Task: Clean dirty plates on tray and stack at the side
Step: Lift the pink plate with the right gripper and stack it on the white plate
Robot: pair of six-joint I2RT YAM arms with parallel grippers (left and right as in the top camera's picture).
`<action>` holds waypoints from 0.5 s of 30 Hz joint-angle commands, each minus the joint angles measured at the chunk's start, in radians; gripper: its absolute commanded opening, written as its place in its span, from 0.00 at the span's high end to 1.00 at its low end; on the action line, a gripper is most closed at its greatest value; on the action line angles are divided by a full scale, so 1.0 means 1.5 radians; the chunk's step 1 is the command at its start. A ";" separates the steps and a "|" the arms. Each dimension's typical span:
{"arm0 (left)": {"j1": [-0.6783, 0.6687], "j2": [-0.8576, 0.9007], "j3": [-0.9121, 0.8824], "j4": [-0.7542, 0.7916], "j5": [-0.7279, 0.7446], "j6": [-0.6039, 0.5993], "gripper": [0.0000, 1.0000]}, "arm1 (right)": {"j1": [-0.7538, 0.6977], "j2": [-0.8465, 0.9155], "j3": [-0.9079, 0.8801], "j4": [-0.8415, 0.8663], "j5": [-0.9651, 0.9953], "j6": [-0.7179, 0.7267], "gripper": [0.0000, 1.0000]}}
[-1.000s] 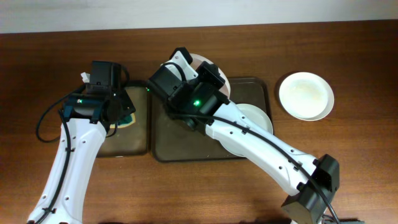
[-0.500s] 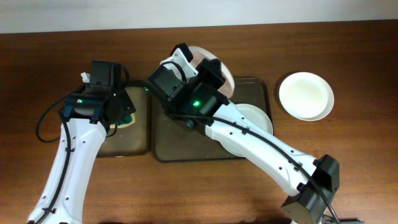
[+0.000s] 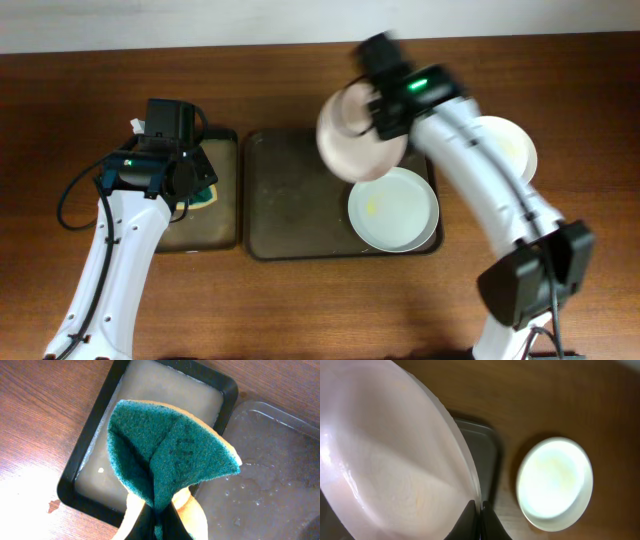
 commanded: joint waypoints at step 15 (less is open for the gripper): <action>0.003 0.000 -0.003 0.005 -0.010 0.001 1.00 | -0.492 0.002 -0.198 0.118 -0.232 0.082 0.96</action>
